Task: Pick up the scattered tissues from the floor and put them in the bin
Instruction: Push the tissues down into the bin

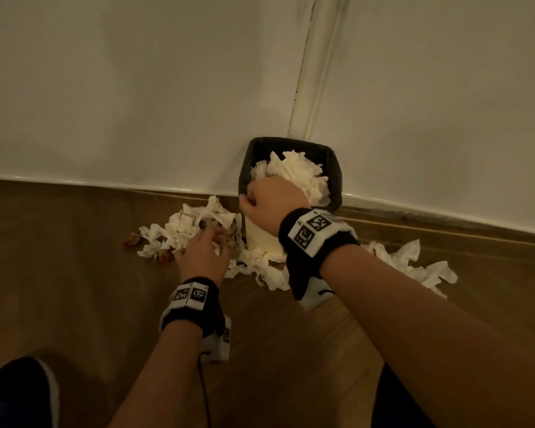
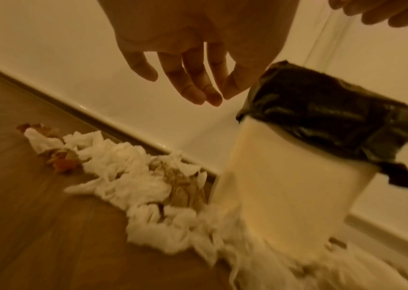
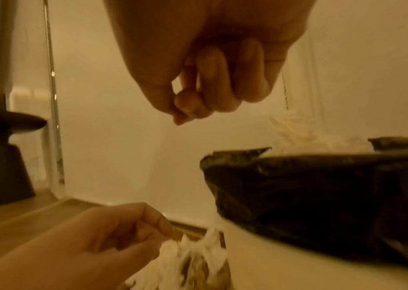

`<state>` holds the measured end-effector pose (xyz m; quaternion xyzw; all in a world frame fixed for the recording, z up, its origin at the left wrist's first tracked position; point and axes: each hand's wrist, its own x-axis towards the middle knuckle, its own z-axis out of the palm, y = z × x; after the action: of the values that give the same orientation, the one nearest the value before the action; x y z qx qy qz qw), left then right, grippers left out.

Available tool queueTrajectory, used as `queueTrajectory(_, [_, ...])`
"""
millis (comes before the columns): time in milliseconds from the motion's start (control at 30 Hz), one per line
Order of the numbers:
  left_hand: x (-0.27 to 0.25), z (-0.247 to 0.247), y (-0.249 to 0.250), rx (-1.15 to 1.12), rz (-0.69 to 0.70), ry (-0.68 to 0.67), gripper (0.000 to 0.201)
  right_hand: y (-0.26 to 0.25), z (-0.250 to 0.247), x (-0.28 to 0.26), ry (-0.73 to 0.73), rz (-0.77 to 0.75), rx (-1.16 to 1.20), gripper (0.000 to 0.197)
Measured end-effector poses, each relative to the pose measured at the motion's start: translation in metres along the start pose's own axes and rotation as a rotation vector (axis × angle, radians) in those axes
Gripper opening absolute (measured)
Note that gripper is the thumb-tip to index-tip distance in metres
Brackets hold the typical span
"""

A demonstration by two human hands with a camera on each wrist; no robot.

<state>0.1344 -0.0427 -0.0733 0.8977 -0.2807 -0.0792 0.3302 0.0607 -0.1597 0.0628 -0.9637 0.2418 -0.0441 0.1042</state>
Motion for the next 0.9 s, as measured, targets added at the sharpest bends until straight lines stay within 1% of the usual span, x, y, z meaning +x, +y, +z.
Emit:
queueTrajectory(67, [-0.005,0.011,-0.005,0.121,0.002,-0.118,0.015,0.004,0.021,-0.003,-0.182,0.036,-0.019,0.040])
queueTrajectory(133, [-0.011,0.023,-0.007,0.214,0.048,-0.226,0.018,0.019,0.047,-0.008,-0.395,0.135,0.003,0.024])
queueTrajectory(167, [-0.014,0.030,-0.007,0.255,0.083,-0.277,0.019,0.029,0.061,-0.012,-0.489,0.194,0.008,0.021])
queueTrajectory(200, [-0.016,0.037,-0.006,0.296,0.125,-0.326,0.019,0.039,0.075,-0.016,-0.571,0.245,-0.012,0.023])
queueTrajectory(233, [-0.019,0.045,-0.005,0.335,0.170,-0.369,0.020,0.048,0.087,-0.020,-0.620,0.289,-0.039,0.020])
queueTrajectory(267, [-0.020,0.053,-0.005,0.361,0.207,-0.401,0.023,0.055,0.096,-0.025,-0.628,0.320,-0.060,0.016])
queueTrajectory(333, [-0.020,0.065,-0.004,0.359,0.239,-0.428,0.032,0.063,0.114,-0.032,-0.585,0.369,-0.044,0.016])
queueTrajectory(433, [-0.015,0.077,-0.005,0.309,0.238,-0.406,0.050,0.069,0.139,-0.038,-0.553,0.438,0.018,0.026])
queueTrajectory(533, [-0.008,0.083,-0.007,0.370,0.282,-0.396,0.060,0.071,0.158,-0.043,-0.539,0.502,0.082,0.039])
queueTrajectory(567, [-0.006,0.084,-0.008,0.407,0.304,-0.390,0.060,0.071,0.162,-0.045,-0.528,0.504,0.095,0.042])
queueTrajectory(633, [-0.003,0.085,-0.011,0.462,0.322,-0.389,0.056,0.070,0.169,-0.049,-0.529,0.479,0.106,0.038])
queueTrajectory(700, [-0.005,0.084,-0.015,0.484,0.295,-0.385,0.051,0.068,0.175,-0.052,-0.578,0.431,0.093,0.035])
queueTrajectory(733, [-0.007,0.082,-0.017,0.484,0.278,-0.339,0.049,0.067,0.179,-0.054,-0.603,0.413,0.092,0.035])
queueTrajectory(800, [-0.014,0.077,-0.021,0.441,0.226,-0.167,0.047,0.066,0.184,-0.058,-0.620,0.390,0.106,0.041])
queueTrajectory(867, [-0.021,0.071,-0.030,0.308,0.061,-0.033,0.046,0.066,0.185,-0.060,-0.620,0.377,0.073,0.043])
queueTrajectory(900, [-0.023,0.068,-0.036,0.234,-0.040,-0.002,0.044,0.066,0.184,-0.059,-0.611,0.392,0.052,0.040])
